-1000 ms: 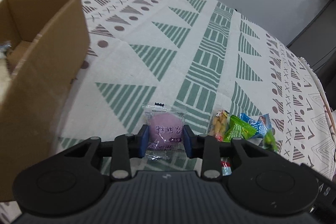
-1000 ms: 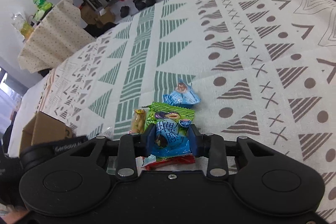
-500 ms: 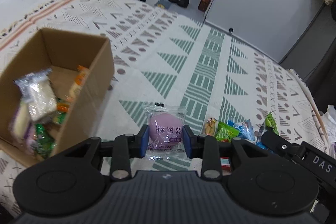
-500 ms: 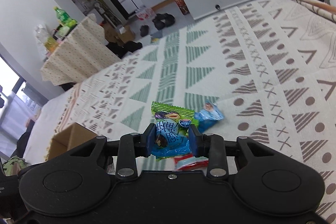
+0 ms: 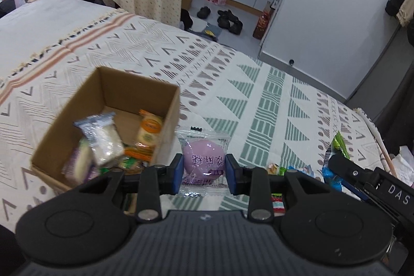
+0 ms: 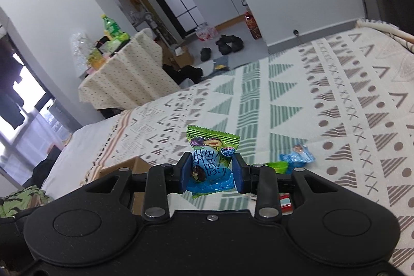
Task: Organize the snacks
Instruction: 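Carry the pink candy in the left tool while the right tool carries the blue-green candy over the box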
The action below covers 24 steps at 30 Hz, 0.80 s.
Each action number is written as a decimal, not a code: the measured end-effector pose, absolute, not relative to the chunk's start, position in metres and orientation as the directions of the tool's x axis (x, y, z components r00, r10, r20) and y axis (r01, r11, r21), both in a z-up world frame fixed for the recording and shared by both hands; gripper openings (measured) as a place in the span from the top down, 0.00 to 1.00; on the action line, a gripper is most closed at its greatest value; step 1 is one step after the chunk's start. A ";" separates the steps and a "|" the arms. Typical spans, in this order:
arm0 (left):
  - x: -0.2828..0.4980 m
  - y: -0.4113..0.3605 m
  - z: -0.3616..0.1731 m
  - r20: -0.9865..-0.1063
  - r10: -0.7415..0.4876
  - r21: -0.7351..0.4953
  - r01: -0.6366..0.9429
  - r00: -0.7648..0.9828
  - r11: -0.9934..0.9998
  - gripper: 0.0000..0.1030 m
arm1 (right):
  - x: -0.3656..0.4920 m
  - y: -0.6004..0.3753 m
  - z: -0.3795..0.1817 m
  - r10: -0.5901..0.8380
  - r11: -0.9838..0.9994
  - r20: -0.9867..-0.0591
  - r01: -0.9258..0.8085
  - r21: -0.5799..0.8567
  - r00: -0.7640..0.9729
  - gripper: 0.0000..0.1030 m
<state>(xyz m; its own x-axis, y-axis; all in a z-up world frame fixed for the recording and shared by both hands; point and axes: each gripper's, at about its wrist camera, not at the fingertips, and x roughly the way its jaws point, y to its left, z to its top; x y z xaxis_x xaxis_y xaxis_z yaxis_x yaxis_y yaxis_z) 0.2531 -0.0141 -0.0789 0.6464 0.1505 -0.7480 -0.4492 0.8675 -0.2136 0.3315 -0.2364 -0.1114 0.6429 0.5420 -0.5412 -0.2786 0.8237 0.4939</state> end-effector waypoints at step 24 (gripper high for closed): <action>0.208 0.076 -0.070 -0.741 0.227 -0.253 -0.576 0.631 0.777 0.68 | 0.286 -0.142 -0.095 0.649 0.761 -0.495 -0.486 0.430 0.578 0.68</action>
<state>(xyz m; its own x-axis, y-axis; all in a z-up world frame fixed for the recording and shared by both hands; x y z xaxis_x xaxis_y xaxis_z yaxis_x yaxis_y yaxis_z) 0.2081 0.0763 -0.0699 0.6314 0.2272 -0.7414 -0.5762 0.7773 -0.2525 0.2863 -0.1418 -0.0954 0.5778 0.6487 -0.4954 -0.4859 0.7610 0.4298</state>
